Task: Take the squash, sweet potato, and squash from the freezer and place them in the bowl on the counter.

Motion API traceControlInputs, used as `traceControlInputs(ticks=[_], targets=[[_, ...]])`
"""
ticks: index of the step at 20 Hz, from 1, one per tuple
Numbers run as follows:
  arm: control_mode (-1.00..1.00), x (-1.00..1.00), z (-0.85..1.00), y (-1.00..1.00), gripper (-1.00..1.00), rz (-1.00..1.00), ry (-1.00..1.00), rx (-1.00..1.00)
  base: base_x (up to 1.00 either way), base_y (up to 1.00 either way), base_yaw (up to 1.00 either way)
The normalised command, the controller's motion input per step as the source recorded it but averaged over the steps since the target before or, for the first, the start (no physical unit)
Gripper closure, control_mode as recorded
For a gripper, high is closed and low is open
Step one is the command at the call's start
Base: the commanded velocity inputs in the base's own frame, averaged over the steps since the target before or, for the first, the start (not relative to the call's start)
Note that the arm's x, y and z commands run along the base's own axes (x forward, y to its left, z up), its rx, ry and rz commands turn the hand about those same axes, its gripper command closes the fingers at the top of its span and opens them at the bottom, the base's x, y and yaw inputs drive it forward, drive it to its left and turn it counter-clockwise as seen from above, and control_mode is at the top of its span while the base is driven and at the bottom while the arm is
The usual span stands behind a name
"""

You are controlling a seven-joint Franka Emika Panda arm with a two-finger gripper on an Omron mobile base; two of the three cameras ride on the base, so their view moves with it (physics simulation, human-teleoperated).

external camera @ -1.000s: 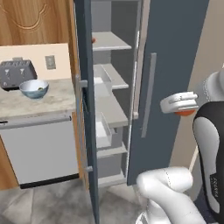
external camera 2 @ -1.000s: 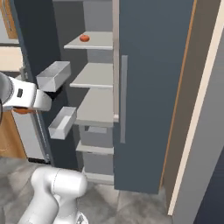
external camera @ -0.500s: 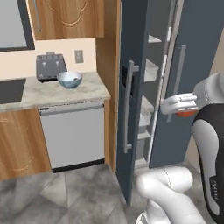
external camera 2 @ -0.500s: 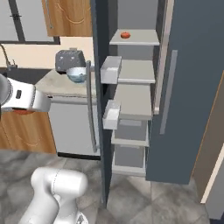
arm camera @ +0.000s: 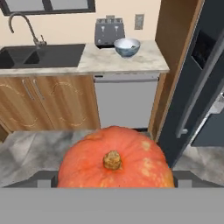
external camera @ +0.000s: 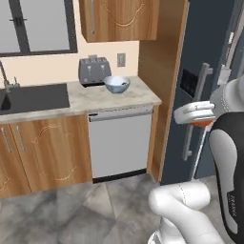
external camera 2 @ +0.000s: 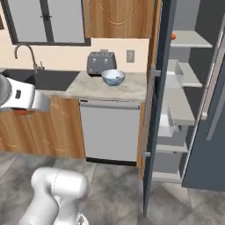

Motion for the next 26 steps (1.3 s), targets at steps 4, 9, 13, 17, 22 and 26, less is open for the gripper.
traceControlInputs(ticks=[4, 9, 13, 17, 22, 26], targets=[[1.00, 0.00, 0.00, 0.00, 1.00, 0.00, 0.00, 0.00, 0.64, 0.88, 0.00], [1.00, 0.00, 0.00, 0.00, 1.00, 0.00, 0.00, 0.00, 0.76, 0.61, 0.00], [1.00, 0.00, 0.00, 0.00, 1.00, 0.00, 0.00, 0.00, 0.70, 0.12, 0.00], [1.00, 0.00, 0.00, 0.00, 1.00, 0.00, 0.00, 0.00, 0.59, 0.01, 0.00], [1.00, 0.00, 0.00, 0.00, 1.00, 0.00, 0.00, 0.00, 0.30, -0.40, 0.00], [1.00, 0.00, 0.00, 0.00, 1.00, 0.00, 0.00, 0.00, 0.28, -0.54, 0.01]])
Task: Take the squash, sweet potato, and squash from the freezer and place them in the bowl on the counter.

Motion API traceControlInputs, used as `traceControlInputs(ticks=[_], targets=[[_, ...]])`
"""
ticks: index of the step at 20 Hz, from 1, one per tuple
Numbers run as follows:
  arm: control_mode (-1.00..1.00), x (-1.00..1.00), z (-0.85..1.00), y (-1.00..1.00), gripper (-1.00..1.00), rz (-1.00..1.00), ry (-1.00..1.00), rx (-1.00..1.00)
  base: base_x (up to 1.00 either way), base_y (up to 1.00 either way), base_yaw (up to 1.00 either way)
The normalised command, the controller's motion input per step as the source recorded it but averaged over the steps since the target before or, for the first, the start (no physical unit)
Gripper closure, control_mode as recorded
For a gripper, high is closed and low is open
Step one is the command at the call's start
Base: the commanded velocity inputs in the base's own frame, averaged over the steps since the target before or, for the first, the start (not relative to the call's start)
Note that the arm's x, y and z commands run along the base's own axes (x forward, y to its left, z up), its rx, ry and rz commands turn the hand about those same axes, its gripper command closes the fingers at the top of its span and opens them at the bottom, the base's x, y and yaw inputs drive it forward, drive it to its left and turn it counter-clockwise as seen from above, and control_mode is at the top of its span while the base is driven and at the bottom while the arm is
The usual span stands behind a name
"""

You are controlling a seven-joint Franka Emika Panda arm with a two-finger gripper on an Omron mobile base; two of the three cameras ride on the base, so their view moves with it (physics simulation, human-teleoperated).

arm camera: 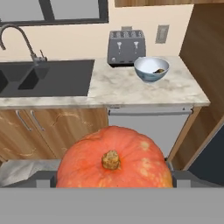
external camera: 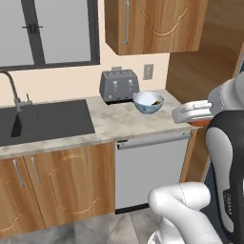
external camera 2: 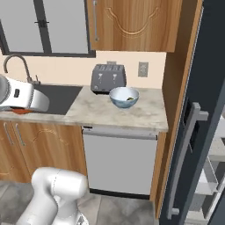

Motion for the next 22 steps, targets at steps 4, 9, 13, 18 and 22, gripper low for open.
traceControlInputs(ticks=[4, 9, 13, 18, 22], targets=[[1.00, 0.00, 0.00, 0.00, 1.00, 0.00, 0.00, 0.00, 0.49, -0.40, 0.00], [1.00, 0.00, 0.00, 0.00, 1.00, 0.00, 0.00, 0.00, 0.71, -0.23, 0.00], [1.00, 0.00, 0.00, 0.00, 1.00, 0.00, 0.00, 0.00, 0.75, -0.17, 0.00], [1.00, 0.00, 0.00, 0.00, 1.00, 0.00, 0.00, 0.00, 0.62, -0.28, 0.06], [1.00, 0.00, 0.00, 0.00, 1.00, 0.00, 0.00, 0.00, 0.59, -0.38, 0.08]])
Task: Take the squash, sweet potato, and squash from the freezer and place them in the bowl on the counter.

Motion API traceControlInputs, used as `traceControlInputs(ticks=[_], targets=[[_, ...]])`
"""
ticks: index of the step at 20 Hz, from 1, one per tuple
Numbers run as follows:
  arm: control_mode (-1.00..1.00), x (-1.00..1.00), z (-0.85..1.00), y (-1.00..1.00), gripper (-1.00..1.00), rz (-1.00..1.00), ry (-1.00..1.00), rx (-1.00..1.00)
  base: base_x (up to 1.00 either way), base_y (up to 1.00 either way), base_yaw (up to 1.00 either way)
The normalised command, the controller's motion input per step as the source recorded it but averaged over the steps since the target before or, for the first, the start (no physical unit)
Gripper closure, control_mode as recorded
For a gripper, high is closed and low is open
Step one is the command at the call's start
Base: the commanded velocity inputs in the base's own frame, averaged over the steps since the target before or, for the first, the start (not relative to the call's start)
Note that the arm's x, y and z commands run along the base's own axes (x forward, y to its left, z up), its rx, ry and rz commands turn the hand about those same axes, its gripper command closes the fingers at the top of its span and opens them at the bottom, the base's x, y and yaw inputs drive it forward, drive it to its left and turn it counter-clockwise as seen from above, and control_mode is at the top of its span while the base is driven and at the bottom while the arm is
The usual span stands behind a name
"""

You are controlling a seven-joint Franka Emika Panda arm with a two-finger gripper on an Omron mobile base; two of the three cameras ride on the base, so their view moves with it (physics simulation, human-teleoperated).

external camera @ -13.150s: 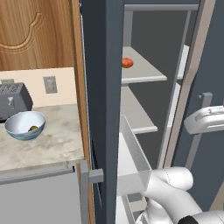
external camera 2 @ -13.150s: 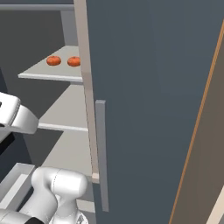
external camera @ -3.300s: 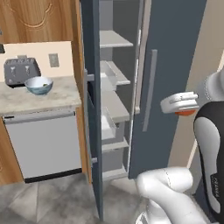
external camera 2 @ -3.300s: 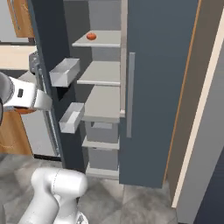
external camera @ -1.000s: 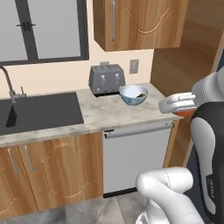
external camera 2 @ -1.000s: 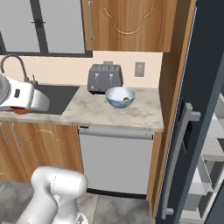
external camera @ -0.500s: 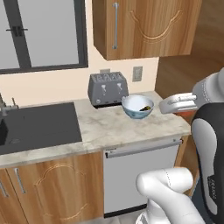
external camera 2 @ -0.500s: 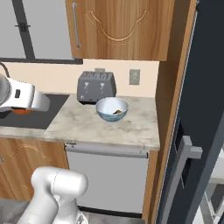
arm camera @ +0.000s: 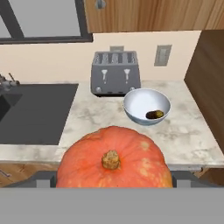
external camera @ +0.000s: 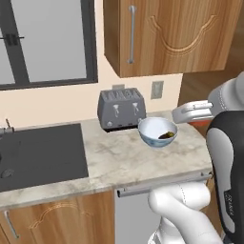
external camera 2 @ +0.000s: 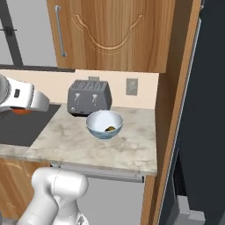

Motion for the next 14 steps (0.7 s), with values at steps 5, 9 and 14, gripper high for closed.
traceControlInputs(ticks=[5, 9, 14], targets=[[1.00, 0.00, 0.00, 0.00, 1.00, 0.00, 0.00, 0.00, 0.63, -0.41, 0.04], [1.00, 0.00, 0.00, 0.00, 1.00, 0.00, 0.00, 0.00, 0.54, -0.40, 0.01], [1.00, 0.00, 0.00, 0.00, 1.00, 0.00, 0.00, 0.00, 0.42, -0.43, 0.00]])
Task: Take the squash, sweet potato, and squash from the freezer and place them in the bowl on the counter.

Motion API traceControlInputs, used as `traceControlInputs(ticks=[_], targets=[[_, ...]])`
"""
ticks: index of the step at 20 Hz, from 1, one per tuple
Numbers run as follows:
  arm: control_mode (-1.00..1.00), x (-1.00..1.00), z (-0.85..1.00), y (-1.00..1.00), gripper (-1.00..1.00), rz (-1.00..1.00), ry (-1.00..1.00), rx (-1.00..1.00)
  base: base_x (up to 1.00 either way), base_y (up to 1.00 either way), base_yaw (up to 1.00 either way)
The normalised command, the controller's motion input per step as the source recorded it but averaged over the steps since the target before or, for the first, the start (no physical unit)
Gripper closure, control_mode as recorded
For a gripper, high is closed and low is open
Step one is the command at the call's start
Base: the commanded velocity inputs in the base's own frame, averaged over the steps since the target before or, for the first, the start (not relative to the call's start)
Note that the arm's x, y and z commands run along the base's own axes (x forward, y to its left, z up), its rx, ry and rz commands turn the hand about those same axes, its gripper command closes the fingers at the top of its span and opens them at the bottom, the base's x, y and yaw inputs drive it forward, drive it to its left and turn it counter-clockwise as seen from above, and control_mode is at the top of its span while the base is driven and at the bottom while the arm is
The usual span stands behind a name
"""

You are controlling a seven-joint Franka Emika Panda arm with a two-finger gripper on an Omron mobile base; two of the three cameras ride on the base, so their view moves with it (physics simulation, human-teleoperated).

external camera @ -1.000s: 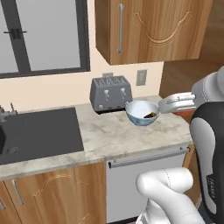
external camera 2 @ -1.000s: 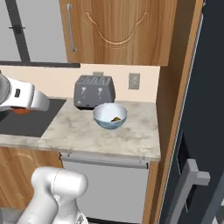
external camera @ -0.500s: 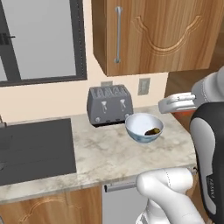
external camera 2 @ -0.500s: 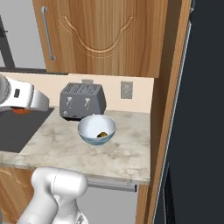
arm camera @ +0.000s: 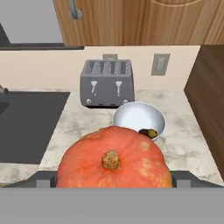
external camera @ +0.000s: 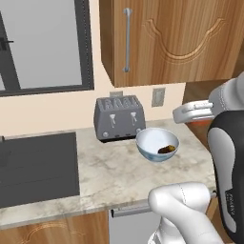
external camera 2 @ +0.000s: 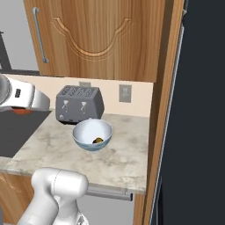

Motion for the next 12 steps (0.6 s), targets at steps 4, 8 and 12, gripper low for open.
traceControlInputs(ticks=[4, 8, 12], targets=[[1.00, 0.00, 0.00, 0.00, 1.00, 0.00, 0.00, 0.00, 0.24, -0.30, 0.00], [1.00, 0.00, 0.00, 0.00, 1.00, 0.00, 0.00, 0.00, 0.04, -0.31, 0.00], [-1.00, 0.09, -0.01, -0.11, 1.00, -0.27, 0.00, 0.00, 0.00, 0.00, 0.00]])
